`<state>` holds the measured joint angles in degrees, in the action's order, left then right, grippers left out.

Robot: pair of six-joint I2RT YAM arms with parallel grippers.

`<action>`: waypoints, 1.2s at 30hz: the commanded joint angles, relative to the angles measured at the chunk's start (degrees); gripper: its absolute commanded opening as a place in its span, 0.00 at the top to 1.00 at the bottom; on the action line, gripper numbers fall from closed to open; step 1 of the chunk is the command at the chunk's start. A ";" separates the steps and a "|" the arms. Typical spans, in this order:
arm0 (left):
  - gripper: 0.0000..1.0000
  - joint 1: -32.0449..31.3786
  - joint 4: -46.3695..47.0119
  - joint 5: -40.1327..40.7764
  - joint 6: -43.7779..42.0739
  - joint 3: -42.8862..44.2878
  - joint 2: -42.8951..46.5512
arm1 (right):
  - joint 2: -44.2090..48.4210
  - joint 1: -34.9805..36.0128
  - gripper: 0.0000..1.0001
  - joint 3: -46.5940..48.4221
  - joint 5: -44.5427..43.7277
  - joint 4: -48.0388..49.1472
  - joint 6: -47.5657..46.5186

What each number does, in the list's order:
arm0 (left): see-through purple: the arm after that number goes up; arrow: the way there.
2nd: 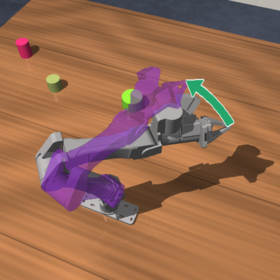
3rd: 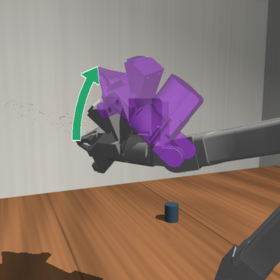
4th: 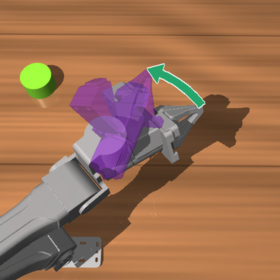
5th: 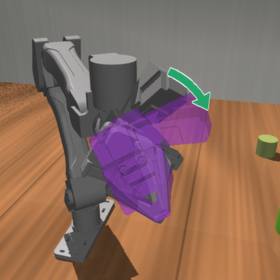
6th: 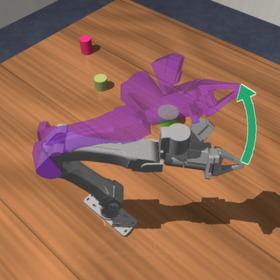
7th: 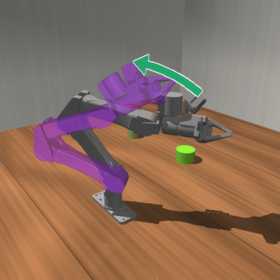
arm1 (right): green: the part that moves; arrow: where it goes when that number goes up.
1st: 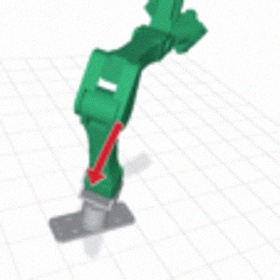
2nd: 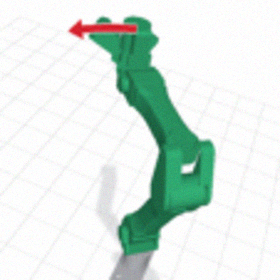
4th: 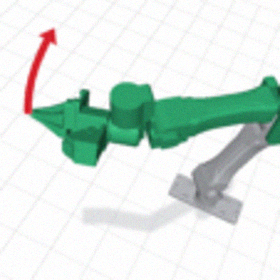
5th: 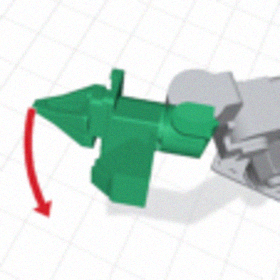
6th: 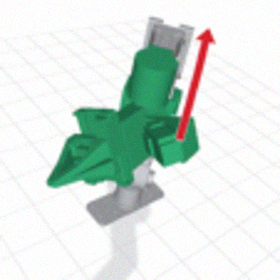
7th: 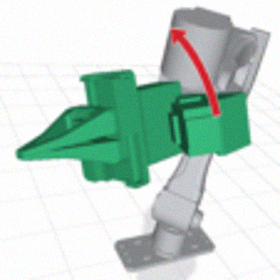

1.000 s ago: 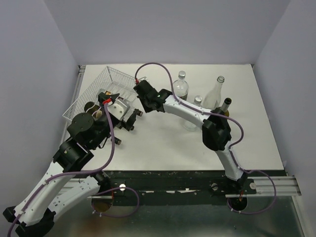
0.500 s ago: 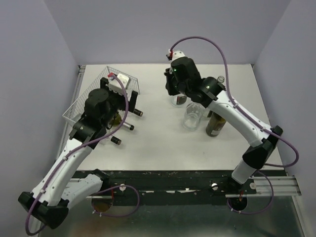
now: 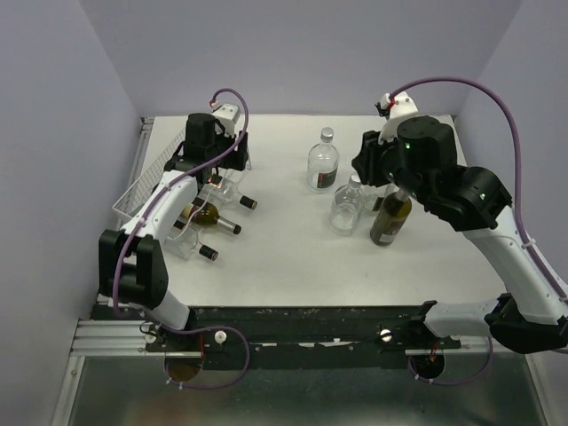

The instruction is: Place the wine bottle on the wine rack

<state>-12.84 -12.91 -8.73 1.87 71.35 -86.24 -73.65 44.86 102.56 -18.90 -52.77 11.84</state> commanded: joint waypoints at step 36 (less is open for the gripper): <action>0.89 1.24 -16.80 -1.20 -6.00 14.52 -20.29 | 4.92 -3.38 0.60 -9.49 -7.12 -9.54 3.37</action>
<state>-10.76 -28.38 -8.62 -5.06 88.20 -109.91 -69.60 41.87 93.62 -24.67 -60.14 13.69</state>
